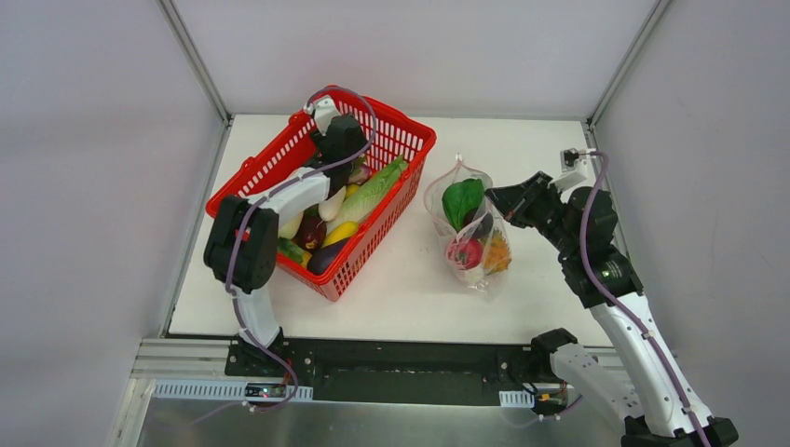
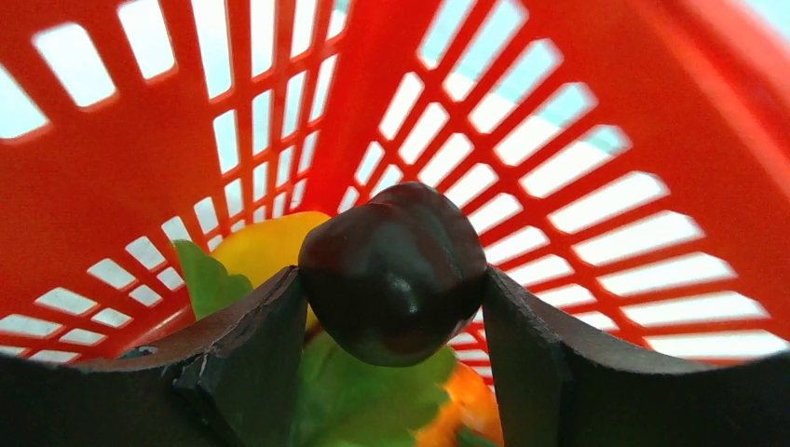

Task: Place the food in the zip-top bag and seal the zipper
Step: Pick up the fake fruit from the bin, then place the fake fruit in the zipper food storage bag.

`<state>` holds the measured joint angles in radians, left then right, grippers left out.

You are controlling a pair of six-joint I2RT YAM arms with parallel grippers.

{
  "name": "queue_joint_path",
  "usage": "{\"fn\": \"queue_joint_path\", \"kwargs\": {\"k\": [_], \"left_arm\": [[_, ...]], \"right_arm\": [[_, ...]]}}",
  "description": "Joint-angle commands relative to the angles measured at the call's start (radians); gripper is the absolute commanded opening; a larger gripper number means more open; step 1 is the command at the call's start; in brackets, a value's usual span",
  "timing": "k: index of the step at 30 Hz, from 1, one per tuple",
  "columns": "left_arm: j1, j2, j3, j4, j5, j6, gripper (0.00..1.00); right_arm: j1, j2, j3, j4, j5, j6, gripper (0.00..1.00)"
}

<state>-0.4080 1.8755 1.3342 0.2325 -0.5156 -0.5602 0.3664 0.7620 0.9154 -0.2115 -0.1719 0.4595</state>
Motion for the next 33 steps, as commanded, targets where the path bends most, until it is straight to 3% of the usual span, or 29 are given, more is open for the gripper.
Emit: {"fn": "queue_joint_path", "kwargs": {"k": [1, 11, 20, 28, 33], "left_arm": [[-0.020, -0.156, -0.068, 0.073, 0.025, 0.036, 0.01], [-0.052, -0.447, -0.246, 0.038, 0.152, 0.050, 0.00], [-0.111, -0.706, -0.246, -0.118, 0.443, 0.134, 0.00], [-0.222, -0.733, -0.159, -0.177, 0.839, 0.166, 0.00], [-0.300, -0.702, -0.091, -0.240, 0.938, 0.208, 0.01]], "right_arm": [[0.001, -0.041, -0.014, 0.064, -0.009, 0.001, 0.00], [0.000, -0.059, -0.014, 0.041, -0.019, 0.001, 0.00], [0.002, -0.070, -0.032, 0.063, -0.044, 0.029, 0.00], [0.001, -0.030, -0.013, 0.036, -0.097, 0.031, 0.00], [0.001, -0.010, -0.001, 0.052, -0.165, 0.046, 0.00]]}}
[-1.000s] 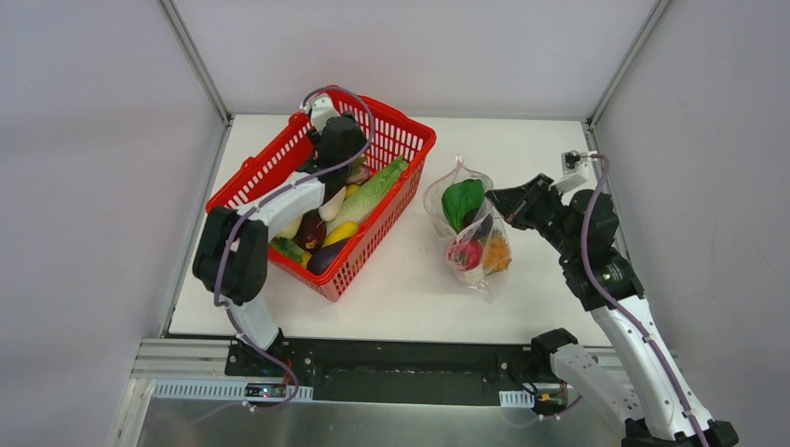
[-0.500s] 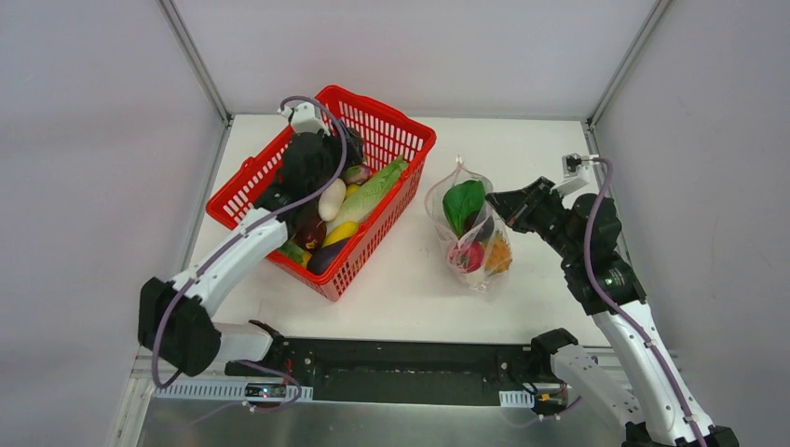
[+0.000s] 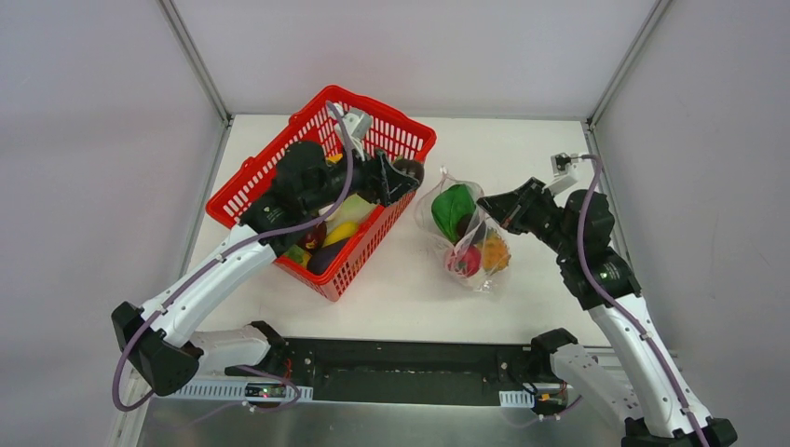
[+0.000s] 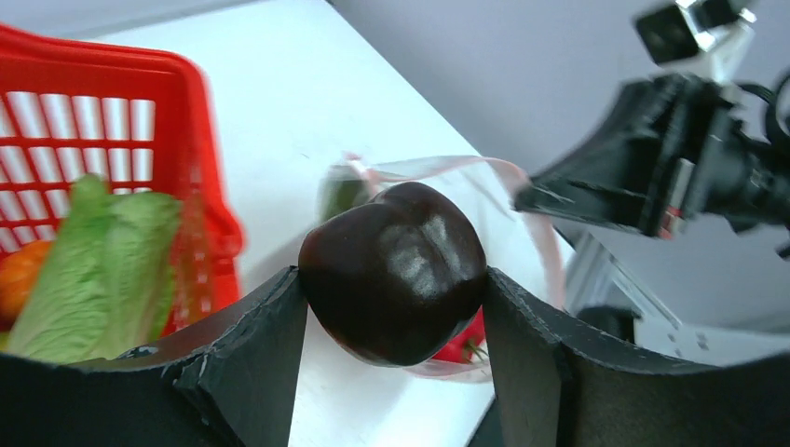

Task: Place the food in the zip-top bag and seal the zipper
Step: Place the fake fruit in the zipper food storage bag.

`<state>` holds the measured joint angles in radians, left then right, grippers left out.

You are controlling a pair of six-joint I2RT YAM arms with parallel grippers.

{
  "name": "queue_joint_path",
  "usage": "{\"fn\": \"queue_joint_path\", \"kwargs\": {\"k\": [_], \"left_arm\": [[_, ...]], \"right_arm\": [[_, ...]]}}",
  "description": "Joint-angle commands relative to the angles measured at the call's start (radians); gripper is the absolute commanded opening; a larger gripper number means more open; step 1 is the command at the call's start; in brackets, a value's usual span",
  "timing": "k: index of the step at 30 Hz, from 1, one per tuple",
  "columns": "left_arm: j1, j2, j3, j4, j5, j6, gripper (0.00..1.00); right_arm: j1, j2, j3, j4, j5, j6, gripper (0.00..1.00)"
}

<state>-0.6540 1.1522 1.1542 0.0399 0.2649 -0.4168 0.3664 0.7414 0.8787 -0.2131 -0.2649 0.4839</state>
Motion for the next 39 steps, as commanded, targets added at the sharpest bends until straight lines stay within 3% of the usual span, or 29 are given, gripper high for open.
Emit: {"fn": "queue_joint_path", "kwargs": {"k": [1, 3, 8, 14, 23, 29, 33, 39], "left_arm": [[-0.081, 0.034, 0.117, -0.100, 0.126, 0.103, 0.01], [-0.142, 0.069, 0.180, -0.223, 0.057, 0.181, 0.01], [-0.217, 0.140, 0.268, -0.356, 0.063, 0.249, 0.00], [-0.239, 0.167, 0.273, -0.388, 0.125, 0.260, 0.01], [-0.269, 0.254, 0.329, -0.414, 0.063, 0.269, 0.10], [-0.281, 0.304, 0.388, -0.422, 0.061, 0.266, 0.31], [-0.282, 0.347, 0.445, -0.510, 0.089, 0.279, 0.51], [-0.281, 0.350, 0.472, -0.586, 0.066, 0.298, 0.69]], "right_arm": [[0.001, 0.015, 0.033, 0.063, -0.080, 0.030, 0.00], [0.001, 0.021, 0.022, 0.079, -0.084, 0.045, 0.00], [0.002, 0.000, 0.018, 0.084, -0.046, 0.048, 0.00], [0.001, -0.004, 0.020, 0.087, -0.039, 0.046, 0.00], [0.000, -0.022, 0.019, 0.127, -0.075, 0.067, 0.00], [0.002, -0.036, 0.014, 0.122, -0.078, 0.061, 0.00], [0.001, -0.045, 0.009, 0.121, -0.065, 0.059, 0.00], [0.002, -0.042, -0.001, 0.140, -0.059, 0.060, 0.00]]}}
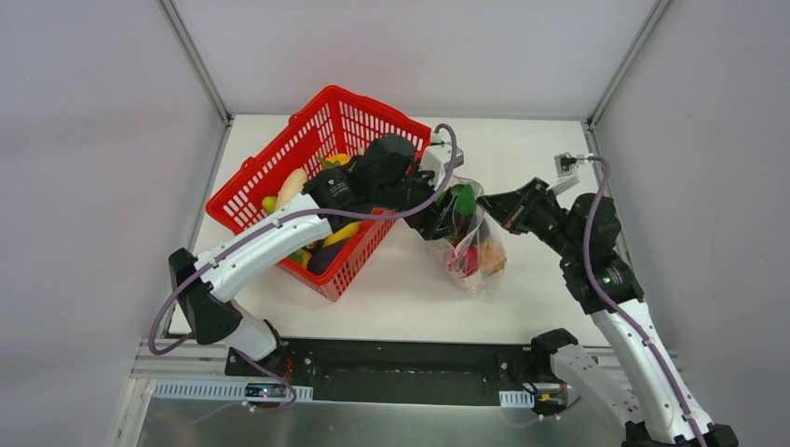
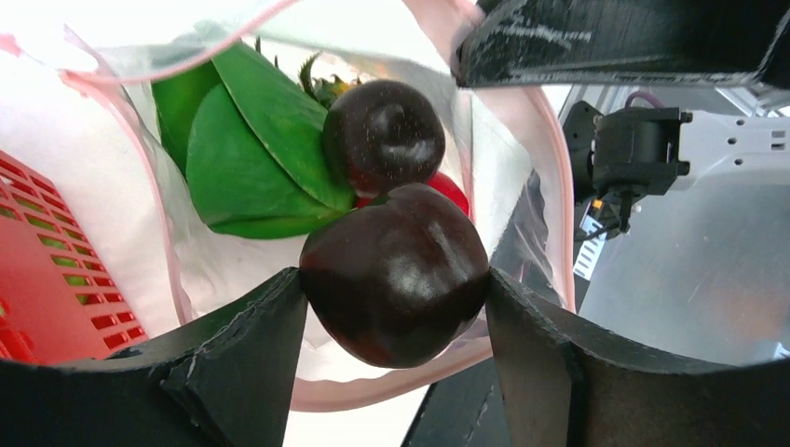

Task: Place the food in the zip-top bag and seal the zipper
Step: Place the fake fruit in the zipper food storage bag, then adjust the zipper food storage bag at the center of the board.

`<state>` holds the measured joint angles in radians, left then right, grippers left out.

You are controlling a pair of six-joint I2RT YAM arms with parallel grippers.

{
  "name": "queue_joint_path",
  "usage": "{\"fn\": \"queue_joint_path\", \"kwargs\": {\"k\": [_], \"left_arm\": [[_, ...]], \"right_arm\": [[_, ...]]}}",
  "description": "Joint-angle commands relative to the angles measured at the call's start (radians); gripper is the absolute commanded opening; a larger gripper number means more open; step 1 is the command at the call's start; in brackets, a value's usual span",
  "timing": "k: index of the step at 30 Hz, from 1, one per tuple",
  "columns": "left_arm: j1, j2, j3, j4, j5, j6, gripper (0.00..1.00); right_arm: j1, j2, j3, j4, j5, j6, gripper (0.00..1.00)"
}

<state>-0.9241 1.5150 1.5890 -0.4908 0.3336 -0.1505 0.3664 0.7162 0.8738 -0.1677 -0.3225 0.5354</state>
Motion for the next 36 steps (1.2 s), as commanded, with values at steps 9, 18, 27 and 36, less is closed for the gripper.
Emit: {"fn": "queue_joint_path", "kwargs": {"k": [9, 18, 27, 36], "left_arm": [[-0.010, -0.053, 0.050, -0.060, -0.027, 0.025, 0.93], [-0.011, -0.197, -0.050, -0.101, -0.417, -0.098, 0.88], [-0.011, -0.110, -0.141, 0.031, -0.264, -0.290, 0.80], [-0.011, -0.060, -0.131, 0.109, -0.234, -0.339, 0.41]], "right_arm": [[0.000, -0.019, -0.003, 0.094, 0.016, 0.003, 0.00], [0.001, -0.019, -0.007, 0.102, 0.055, -0.003, 0.00], [0.002, -0.046, -0.012, 0.103, 0.080, -0.011, 0.00], [0.001, -0.072, -0.011, 0.074, 0.094, -0.034, 0.00]]}}
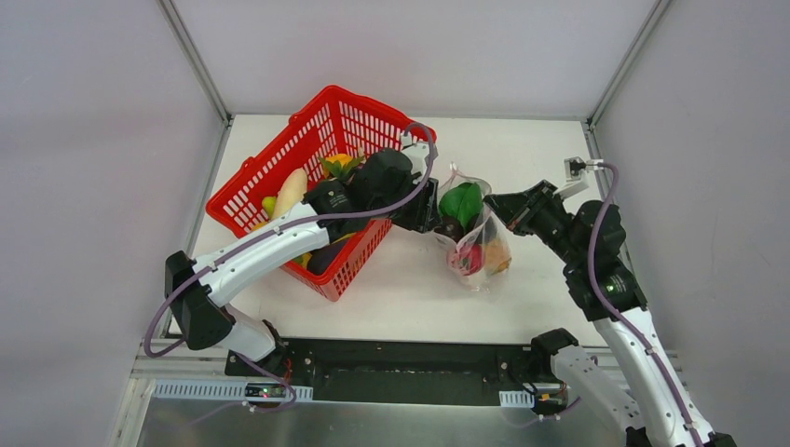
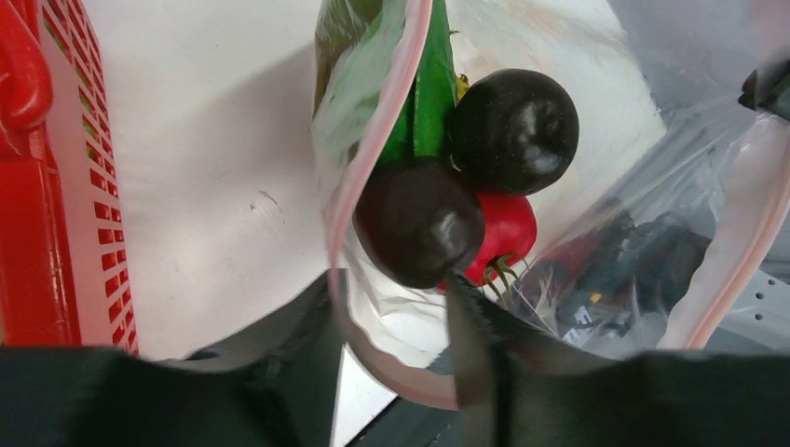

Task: Place the food in the zip-top bag and seal the zipper
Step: Adjust the zipper food storage bag at the center of the board.

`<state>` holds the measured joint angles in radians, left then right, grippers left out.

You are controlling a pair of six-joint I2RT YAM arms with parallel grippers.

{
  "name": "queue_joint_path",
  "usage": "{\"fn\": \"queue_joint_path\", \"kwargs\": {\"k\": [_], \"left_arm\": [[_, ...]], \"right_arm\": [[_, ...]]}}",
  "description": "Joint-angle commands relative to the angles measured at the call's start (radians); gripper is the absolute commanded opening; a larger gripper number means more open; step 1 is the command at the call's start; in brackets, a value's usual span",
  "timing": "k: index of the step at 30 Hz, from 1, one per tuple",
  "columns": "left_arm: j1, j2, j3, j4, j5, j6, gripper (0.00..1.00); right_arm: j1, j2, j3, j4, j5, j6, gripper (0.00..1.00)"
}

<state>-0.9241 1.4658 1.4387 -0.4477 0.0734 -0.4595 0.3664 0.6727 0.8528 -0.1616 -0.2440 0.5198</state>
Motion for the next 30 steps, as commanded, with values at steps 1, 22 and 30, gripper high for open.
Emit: {"fn": "queue_joint_path", "kwargs": {"k": [1, 22, 30], "left_arm": [[-0.010, -0.010, 0.023, 0.068, 0.026, -0.027, 0.34], [-0.004, 0.312, 0.547, -0.245, 0.192, 0.175, 0.00], [0.097, 0.304, 0.417, -0.074, 0.296, 0.078, 0.00]], "right_arm": [[0.001, -0.027, 0.012, 0.067, 0.015, -0.020, 0.00], [0.001, -0.179, -0.052, 0.058, 0.165, -0.123, 0.00], [0.002, 0.041, 0.066, -0.056, 0.064, -0.072, 0.00]]}}
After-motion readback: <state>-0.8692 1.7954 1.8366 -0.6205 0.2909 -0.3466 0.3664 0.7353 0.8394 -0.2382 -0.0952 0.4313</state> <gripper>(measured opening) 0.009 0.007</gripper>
